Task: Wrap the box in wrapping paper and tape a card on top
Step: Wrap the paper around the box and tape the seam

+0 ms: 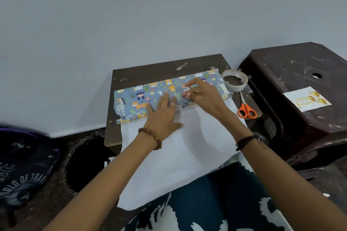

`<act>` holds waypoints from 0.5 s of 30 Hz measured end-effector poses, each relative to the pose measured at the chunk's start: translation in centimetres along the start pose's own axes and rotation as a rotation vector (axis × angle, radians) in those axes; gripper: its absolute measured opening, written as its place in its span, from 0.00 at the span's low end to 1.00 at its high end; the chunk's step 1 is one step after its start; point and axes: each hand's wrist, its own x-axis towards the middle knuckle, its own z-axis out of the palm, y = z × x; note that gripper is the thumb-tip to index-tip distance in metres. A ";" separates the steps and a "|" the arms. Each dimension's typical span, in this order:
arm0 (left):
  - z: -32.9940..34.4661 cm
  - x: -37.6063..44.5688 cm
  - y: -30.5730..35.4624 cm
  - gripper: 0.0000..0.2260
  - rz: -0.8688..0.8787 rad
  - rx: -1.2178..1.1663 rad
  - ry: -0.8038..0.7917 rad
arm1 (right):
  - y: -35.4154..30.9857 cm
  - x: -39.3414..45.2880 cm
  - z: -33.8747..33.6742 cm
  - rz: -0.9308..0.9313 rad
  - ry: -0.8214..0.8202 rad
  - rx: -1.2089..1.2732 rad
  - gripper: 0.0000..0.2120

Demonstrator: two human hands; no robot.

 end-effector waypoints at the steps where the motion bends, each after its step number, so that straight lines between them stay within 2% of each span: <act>1: -0.4 -0.7 0.5 0.39 0.028 -0.045 -0.070 | -0.3 -0.2 -0.6 0.009 -0.036 0.036 0.08; 4: -1.5 -3.7 2.3 0.38 0.129 -0.198 -0.311 | -1.3 -1.1 -2.3 -0.023 -0.074 0.015 0.07; 7: -1.8 -6.3 3.9 0.30 0.219 -0.181 -0.451 | -2.0 -2.1 -3.5 -0.031 -0.085 0.006 0.06; 11: -1.6 -7.4 5.1 0.19 0.308 -0.050 -0.415 | -2.5 -3.3 -4.9 -0.054 -0.098 -0.013 0.05; 13: -1.9 -7.4 5.5 0.10 0.310 -0.095 -0.365 | -2.6 -3.9 -5.6 -0.069 -0.123 -0.036 0.04; 15: -2.5 -7.0 5.6 0.06 0.313 -0.125 -0.300 | -2.7 -4.3 -6.2 -0.082 -0.160 -0.073 0.04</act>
